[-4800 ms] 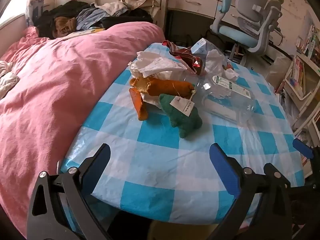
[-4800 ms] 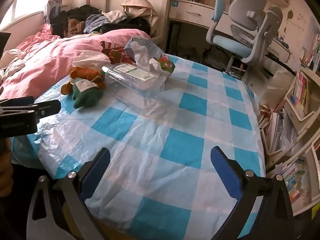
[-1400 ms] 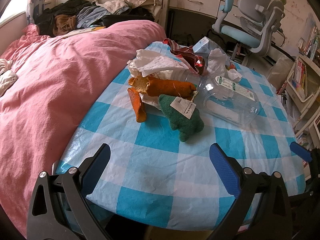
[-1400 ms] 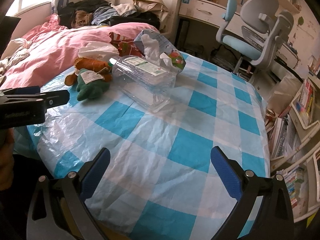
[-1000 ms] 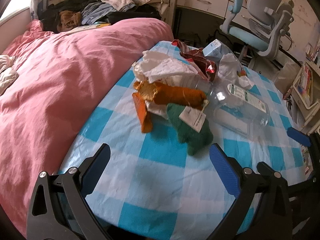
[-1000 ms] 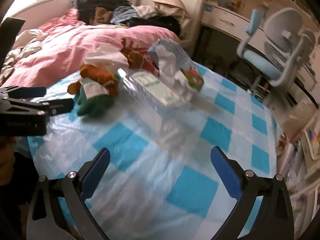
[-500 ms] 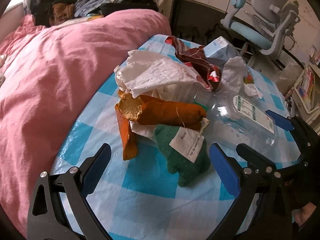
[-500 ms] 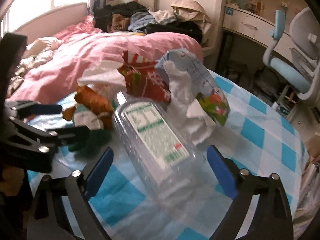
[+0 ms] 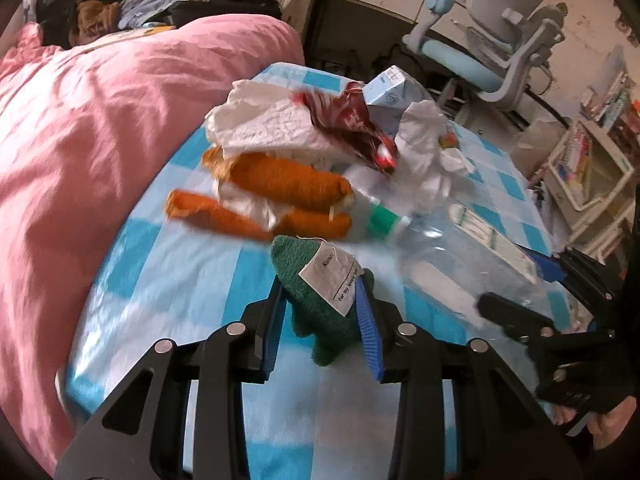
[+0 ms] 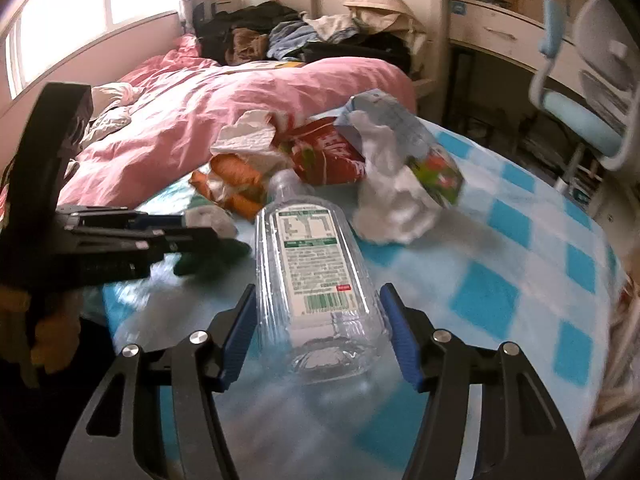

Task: Collect trash
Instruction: 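Grasp the clear bottle with the right tool while the left grasps the green plush toy, then drop the bottle in the bucket with the right tool while the left drops the toy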

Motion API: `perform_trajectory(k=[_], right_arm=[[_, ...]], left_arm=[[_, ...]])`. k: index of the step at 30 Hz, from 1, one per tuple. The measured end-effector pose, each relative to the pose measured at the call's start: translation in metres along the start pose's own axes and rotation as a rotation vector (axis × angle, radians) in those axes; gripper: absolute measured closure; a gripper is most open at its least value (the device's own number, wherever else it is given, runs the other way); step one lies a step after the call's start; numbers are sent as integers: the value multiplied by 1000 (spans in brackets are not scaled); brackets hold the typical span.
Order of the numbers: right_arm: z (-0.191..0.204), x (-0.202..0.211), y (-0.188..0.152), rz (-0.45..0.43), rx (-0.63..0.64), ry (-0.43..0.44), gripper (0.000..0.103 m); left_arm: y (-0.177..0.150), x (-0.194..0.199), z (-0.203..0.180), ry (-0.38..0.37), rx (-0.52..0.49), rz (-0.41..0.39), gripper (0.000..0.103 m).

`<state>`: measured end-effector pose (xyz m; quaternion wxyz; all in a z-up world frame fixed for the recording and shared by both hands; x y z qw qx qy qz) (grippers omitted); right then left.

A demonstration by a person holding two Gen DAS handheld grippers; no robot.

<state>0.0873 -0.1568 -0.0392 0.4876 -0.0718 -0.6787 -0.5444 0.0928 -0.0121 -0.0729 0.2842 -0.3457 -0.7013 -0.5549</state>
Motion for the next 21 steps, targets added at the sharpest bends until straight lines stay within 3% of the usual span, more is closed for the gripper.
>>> perform_trajectory(k=[6, 10, 11, 14, 16, 21], right_arm=[[2, 37, -40, 19, -49, -42, 42], [-1, 29, -37, -2, -93, -54, 32], [-2, 23, -35, -3, -105, -58, 31], [3, 16, -39, 9, -94, -72, 33], [10, 12, -39, 16, -70, -59, 48], [23, 22, -42, 12, -61, 6, 49]], left_arm=[[-33, 24, -7, -72, -44, 18, 68], [-36, 21, -7, -39, -21, 5, 47], [-35, 19, -4, -36, 7, 6, 46], [-32, 12, -1, -36, 33, 11, 47], [-34, 10, -4, -17, -4, 9, 56], [-30, 26, -10, 41, -78, -66, 62]])
Point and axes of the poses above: each gripper's, at about its wrist camera, not at the fingertips, and x roughly against the way its jaws point, z to its left, y to its top, the point moved 8 cm from there along -x, roughly the way its jaws point, and after that the axes turned 2 degrees about y, right-handed, at the moved point
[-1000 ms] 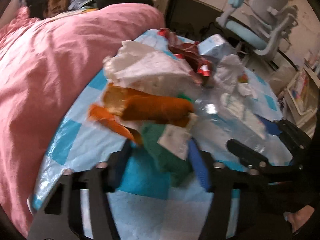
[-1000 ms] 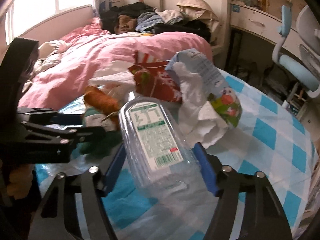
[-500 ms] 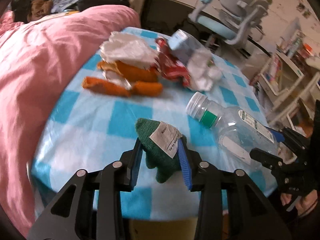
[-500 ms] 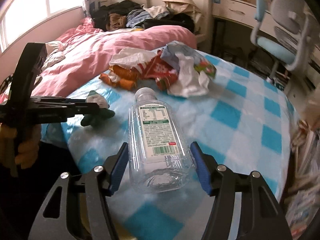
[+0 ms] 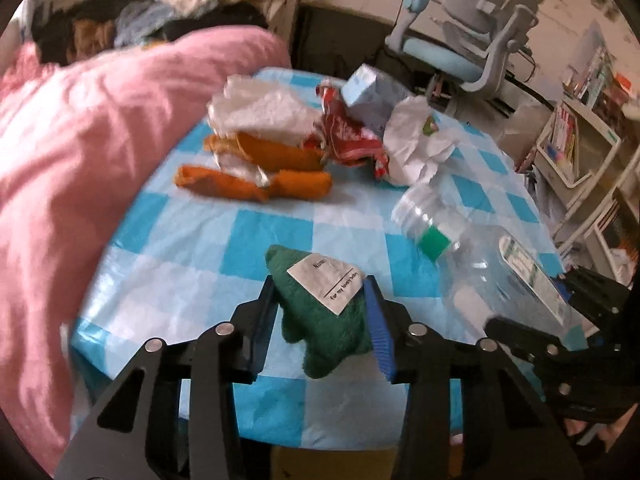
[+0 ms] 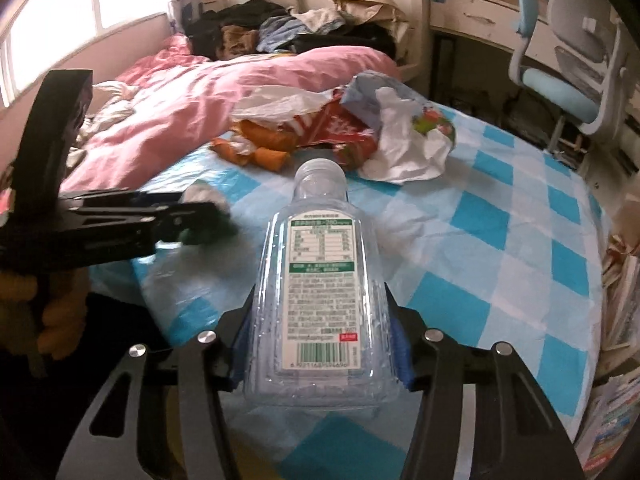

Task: Collect trash
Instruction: 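Drop the bottle in the bucket with the right tool while the left drops the toy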

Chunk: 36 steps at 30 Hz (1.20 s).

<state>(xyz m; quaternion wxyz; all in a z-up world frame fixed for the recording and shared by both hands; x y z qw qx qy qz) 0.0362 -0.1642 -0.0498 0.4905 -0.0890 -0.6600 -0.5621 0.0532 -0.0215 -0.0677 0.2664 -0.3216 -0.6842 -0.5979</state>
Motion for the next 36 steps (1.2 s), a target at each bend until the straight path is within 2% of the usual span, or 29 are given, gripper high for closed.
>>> perform_trajectory(k=[4, 8, 14, 17, 20, 25, 32, 36], right_arm=[[16, 21, -7, -27, -12, 101, 49], [39, 37, -26, -10, 1, 175, 49], [87, 52, -65, 68, 57, 326, 49], [106, 46, -81, 126, 91, 365, 49], [120, 30, -97, 201, 144, 353, 49], [127, 7, -108, 268, 190, 294, 49], [129, -16, -109, 284, 196, 223, 48], [127, -17, -104, 251, 185, 215, 45]], left_arm=[[3, 15, 7, 29, -6, -44, 62], [3, 23, 18, 44, 17, -59, 62], [-1, 30, 22, 59, 7, -71, 62], [-5, 34, 19, 61, -7, -74, 62], [-9, 37, 15, 56, -18, -71, 62], [-17, 43, 10, 44, -33, -67, 62], [-24, 46, 4, 37, -50, -57, 62], [-28, 46, 4, 34, -57, -48, 62]])
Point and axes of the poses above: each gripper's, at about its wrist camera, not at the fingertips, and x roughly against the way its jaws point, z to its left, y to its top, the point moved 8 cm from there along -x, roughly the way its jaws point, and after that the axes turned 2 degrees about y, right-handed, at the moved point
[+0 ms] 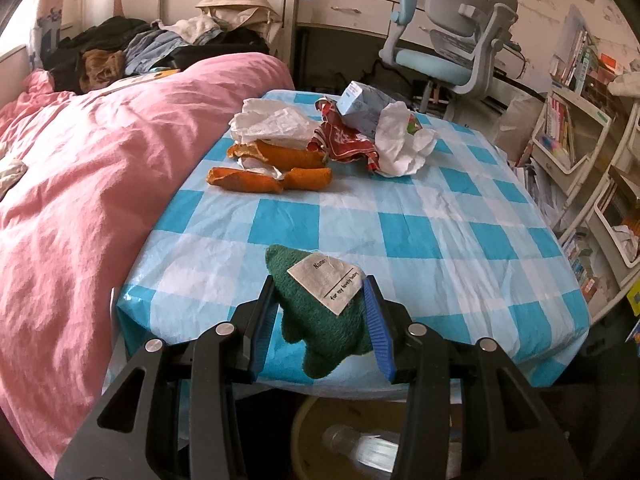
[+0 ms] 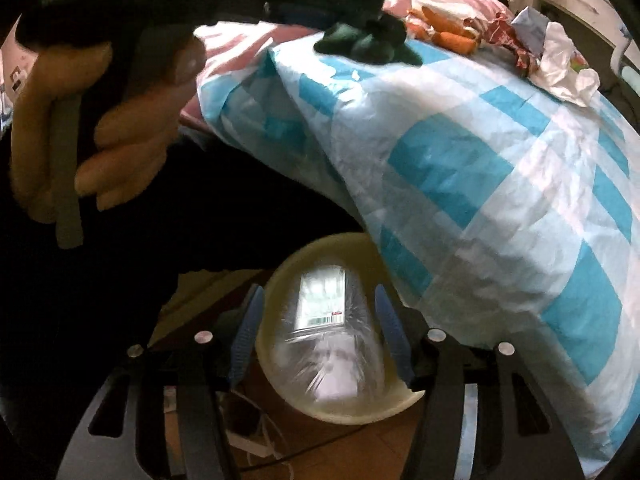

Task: Collect trash
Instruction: 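Drop the bottle in the bucket with the right tool while the left drops the toy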

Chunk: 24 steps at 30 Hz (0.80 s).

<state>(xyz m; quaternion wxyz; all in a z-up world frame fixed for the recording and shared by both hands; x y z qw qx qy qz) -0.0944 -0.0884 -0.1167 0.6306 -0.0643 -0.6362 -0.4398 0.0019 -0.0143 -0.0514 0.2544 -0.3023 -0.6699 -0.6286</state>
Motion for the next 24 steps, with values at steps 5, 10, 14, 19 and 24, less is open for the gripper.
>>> perform_trajectory(k=[5, 10, 14, 19, 24], right_arm=[[-12, 18, 5, -72, -21, -37, 37], [-36, 45, 15, -174, -62, -124, 28], [-53, 63, 21, -238, -116, -168, 26], [-63, 75, 19, -283, -161, -197, 24], [-65, 76, 21, -298, -169, -211, 23]], left_arm=[[-7, 2, -2, -11, -8, 21, 62], [-23, 6, -8, -26, -28, 58, 62], [-36, 11, -15, -41, -46, 87, 62], [-56, 18, -27, -68, -75, 131, 62], [-83, 20, -45, -115, -135, 217, 60]])
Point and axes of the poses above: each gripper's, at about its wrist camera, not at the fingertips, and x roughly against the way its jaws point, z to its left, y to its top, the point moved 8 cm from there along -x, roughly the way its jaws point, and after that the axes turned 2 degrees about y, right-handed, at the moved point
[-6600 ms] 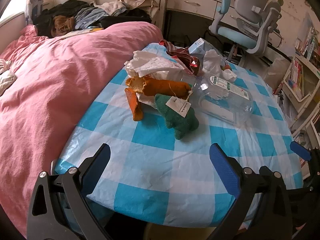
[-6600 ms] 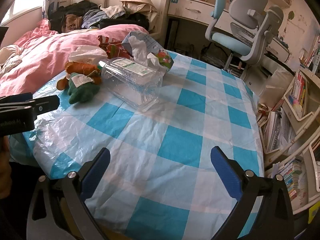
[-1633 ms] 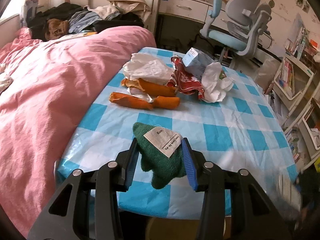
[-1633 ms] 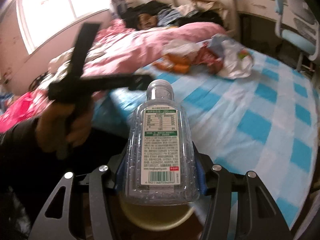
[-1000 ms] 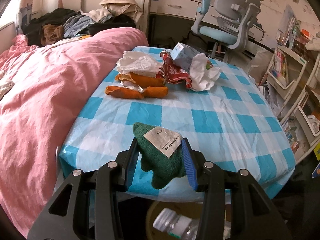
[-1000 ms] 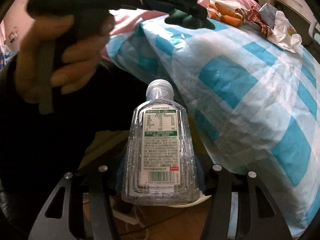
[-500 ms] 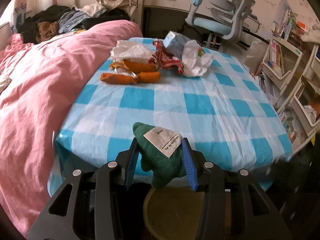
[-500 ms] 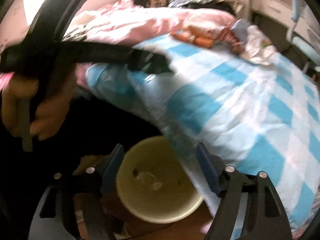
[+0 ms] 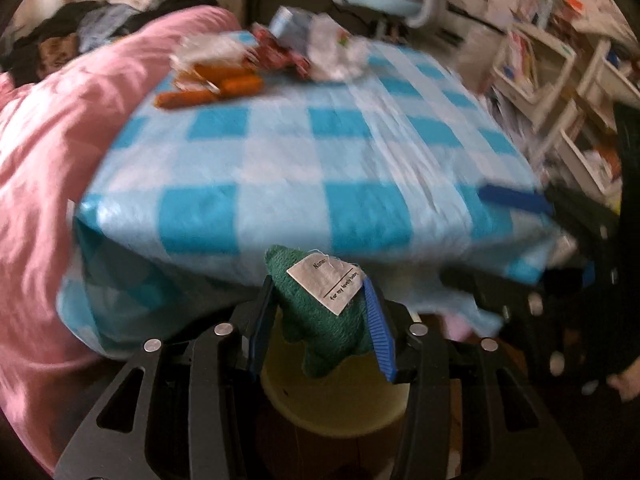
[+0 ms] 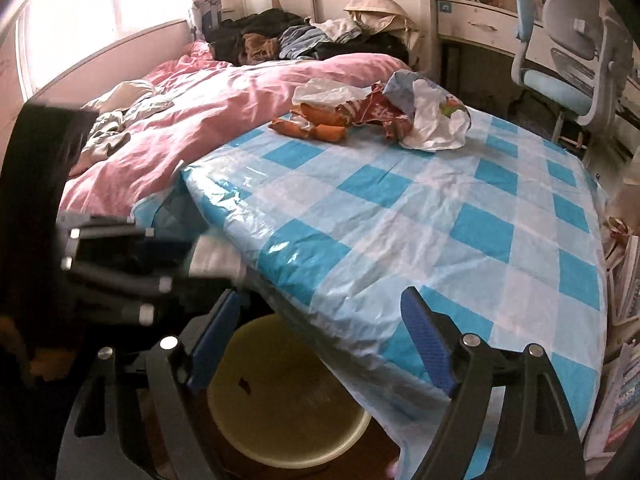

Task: Collect trash
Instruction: 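Drop the bottle in the bucket with the right tool while the left drops the toy, then grasp an orange scrap with the right tool while the left grasps a white tissue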

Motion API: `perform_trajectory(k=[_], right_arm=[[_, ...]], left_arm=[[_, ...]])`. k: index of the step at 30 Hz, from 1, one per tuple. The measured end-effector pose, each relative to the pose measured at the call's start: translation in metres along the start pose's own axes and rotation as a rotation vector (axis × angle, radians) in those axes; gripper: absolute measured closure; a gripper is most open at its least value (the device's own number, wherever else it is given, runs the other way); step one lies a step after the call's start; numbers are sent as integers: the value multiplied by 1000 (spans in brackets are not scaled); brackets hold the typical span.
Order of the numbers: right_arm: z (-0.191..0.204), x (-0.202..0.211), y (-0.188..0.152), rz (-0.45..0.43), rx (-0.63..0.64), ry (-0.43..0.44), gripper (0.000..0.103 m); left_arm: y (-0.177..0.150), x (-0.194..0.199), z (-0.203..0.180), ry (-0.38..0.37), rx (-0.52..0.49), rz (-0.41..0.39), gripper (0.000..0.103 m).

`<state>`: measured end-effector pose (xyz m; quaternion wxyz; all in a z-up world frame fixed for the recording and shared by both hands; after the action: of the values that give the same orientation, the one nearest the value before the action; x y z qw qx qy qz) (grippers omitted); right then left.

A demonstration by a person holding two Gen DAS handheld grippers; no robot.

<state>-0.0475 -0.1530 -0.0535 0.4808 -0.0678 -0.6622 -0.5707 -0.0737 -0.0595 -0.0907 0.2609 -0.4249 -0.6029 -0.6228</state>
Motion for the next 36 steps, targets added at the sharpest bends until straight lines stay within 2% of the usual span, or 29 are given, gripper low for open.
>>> perform_trajectory(k=[4, 8, 27, 32, 36], right_arm=[[-2, 3, -1, -9, -6, -9, 21], [-4, 1, -1, -8, -11, -13, 21], [-4, -2, 0, -10, -13, -20, 19], [-6, -2, 1, -11, -16, -25, 18], [-5, -3, 2, -10, -17, -26, 18]], left_arm=[[-14, -3, -12, 5, -54, 40, 54], [-10, 1, -6, 12, -24, 24, 47], [-1, 4, 6, 22, 21, -5, 42], [13, 6, 20, 61, 37, -41, 37], [45, 7, 54, 130, 108, -93, 35]])
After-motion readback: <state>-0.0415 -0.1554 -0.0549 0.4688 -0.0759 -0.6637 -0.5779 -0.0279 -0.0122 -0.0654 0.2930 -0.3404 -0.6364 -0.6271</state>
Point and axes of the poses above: each gripper's, at about its wrist camera, not at the fingertips, and x roughly against the way its jaws point, z to its left, y to its top, the point moved 8 cm from there along -x, roughly the way its jaws point, and after that the axes turned 2 degrees about y, right-handed, at the moved point
